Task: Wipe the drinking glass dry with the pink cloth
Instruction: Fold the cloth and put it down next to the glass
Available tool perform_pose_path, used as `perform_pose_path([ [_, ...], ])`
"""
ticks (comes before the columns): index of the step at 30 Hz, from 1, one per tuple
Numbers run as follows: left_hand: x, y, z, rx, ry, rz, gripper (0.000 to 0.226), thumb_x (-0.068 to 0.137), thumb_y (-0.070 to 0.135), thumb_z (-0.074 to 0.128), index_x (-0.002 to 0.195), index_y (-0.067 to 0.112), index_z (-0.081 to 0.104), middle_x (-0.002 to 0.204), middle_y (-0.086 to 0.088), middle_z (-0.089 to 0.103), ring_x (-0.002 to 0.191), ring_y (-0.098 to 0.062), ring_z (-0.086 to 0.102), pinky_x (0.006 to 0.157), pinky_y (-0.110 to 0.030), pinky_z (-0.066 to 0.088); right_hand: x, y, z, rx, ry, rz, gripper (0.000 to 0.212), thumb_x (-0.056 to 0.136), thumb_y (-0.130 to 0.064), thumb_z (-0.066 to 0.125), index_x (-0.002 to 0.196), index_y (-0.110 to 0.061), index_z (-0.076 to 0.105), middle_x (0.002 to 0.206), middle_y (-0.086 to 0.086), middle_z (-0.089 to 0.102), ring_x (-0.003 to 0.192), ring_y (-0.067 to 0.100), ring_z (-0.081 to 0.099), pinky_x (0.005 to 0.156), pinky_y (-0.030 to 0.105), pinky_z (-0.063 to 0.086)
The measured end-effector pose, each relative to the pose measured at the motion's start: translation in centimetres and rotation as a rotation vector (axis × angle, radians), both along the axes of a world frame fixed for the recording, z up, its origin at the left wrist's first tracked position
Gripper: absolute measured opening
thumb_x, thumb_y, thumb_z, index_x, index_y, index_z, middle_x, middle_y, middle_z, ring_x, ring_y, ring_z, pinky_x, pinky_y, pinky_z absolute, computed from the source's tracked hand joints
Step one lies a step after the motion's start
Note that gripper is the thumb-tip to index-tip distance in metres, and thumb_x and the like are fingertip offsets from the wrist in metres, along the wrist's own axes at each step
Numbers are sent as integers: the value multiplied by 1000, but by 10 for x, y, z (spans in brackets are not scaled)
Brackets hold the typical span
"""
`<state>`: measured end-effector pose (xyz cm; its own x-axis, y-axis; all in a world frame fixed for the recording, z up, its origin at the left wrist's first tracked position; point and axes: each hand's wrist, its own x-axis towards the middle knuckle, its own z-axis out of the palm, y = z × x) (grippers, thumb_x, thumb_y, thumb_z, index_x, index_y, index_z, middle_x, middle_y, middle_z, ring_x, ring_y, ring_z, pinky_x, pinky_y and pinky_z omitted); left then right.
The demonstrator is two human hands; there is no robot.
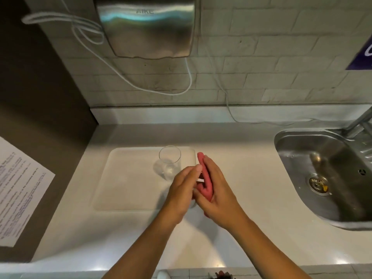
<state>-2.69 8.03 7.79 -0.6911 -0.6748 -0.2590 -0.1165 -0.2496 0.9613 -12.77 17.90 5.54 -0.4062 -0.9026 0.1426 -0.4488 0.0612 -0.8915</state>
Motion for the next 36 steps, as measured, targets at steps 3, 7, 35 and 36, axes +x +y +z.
perform_pose_path([
  [3,-9,0,11,51,68,3,37,99,52,68,125,28,76,118,-4,82,112,-21,79,93,-36,65,-4,-1,-1,68,143,96,105,98,-34,81,174,-29,10,184,-13,6,172,10,-1,137,45,26],
  [7,-6,-4,5,10,53,57,26,110,28,61,134,27,71,121,-1,82,108,-26,80,85,-44,66,-17,9,3,21,-2,104,122,81,-63,87,172,-42,9,180,-25,-4,163,-10,14,119,16,44],
  [35,-102,-37,-87,-833,-895,-215,32,109,31,57,133,10,58,126,-14,70,111,-33,70,90,-42,58,-102,-51,-99,562,111,-222,27,114,-29,53,127,-5,50,107,15,72,75,24,62,70,35,51],
  [36,-102,-35,-88,-908,-927,-222,33,108,33,58,132,11,59,124,-13,70,111,-33,70,89,-42,58,-101,-51,-99,588,179,-228,28,113,-31,53,126,-6,52,107,14,72,76,25,64,70,36,53],
])
